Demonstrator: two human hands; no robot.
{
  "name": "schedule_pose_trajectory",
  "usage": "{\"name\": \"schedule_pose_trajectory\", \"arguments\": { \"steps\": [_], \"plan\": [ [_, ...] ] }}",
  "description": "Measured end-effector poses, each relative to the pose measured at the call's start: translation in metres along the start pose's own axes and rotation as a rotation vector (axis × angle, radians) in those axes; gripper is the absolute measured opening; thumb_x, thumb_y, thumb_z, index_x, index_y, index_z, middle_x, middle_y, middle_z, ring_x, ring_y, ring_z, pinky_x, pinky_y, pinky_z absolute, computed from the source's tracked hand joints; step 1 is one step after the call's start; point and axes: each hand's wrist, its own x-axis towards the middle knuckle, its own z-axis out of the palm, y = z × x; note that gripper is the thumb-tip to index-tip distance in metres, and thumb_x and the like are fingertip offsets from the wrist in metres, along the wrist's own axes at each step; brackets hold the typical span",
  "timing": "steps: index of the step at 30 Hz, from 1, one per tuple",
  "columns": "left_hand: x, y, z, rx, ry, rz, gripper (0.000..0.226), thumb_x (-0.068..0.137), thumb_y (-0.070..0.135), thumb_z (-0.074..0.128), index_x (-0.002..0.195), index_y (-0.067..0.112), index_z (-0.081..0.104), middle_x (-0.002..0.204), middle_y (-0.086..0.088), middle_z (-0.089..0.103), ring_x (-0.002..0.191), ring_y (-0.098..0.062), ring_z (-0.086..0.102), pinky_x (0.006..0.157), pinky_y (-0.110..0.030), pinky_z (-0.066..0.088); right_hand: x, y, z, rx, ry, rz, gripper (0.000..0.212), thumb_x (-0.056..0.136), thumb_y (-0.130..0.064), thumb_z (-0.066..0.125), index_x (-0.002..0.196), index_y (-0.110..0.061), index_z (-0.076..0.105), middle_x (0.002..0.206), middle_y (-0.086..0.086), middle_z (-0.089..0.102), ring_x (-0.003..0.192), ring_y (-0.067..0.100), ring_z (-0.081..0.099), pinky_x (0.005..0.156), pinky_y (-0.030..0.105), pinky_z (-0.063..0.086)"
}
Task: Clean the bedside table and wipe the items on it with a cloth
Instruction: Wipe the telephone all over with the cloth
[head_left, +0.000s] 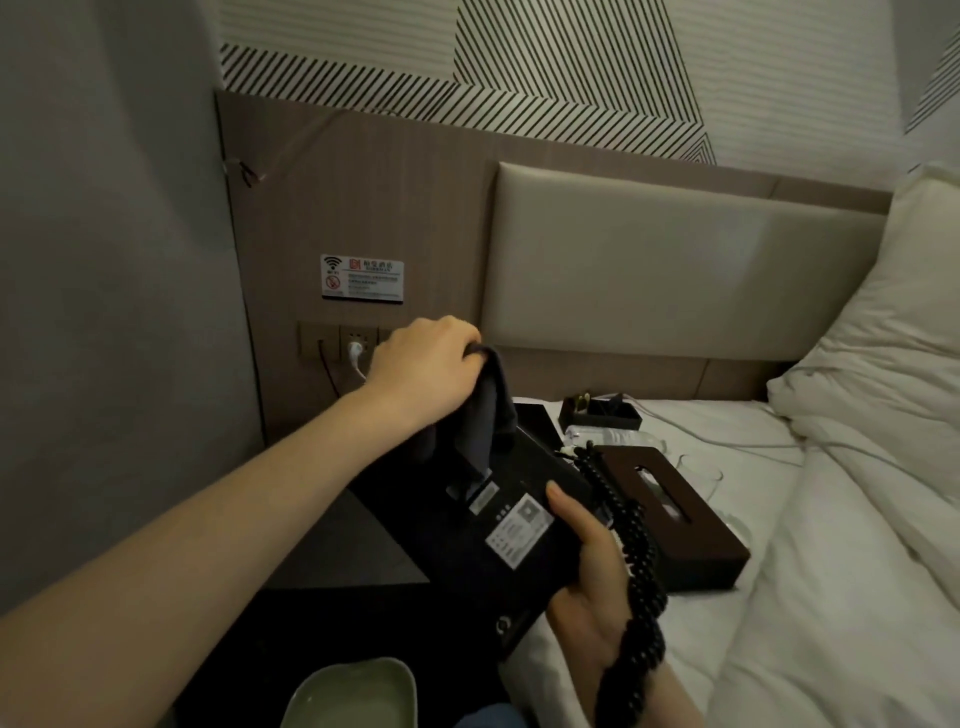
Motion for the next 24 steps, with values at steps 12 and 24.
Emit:
{"name": "schedule_pose_trajectory", "arguments": {
  "steps": [12,24],
  "plan": [
    [-0.002,0.002,-0.005,-1.259,-0.265,-0.389,0.016,0.095,0.013,0.055,0.089,0.010,0.070,0.067,0.000,0.072,0.059,-0.010,0.068,0.051,-0.017,0.053,0.010,-0.015,-0.009,-0.126,-0.030,0.046,0.046,0.064,-0.007,0.072,0.109,0.000,0.069,0.100,0.020,0.073,0.085,0.034,0.073,0.066,0.044,0.060],
    [-0.009,-0.023,0.009,-0.546,-0.135,-0.218,0.022,0.082,0.037,0.072,0.075,0.017,0.077,0.075,-0.001,0.073,0.078,-0.015,0.068,0.071,-0.028,0.054,0.011,-0.012,-0.016,-0.156,-0.046,0.106,0.033,0.061,-0.006,0.075,0.093,0.002,0.076,0.095,0.023,0.073,0.079,0.036,0.073,0.062,0.045,0.059]
  ]
}}
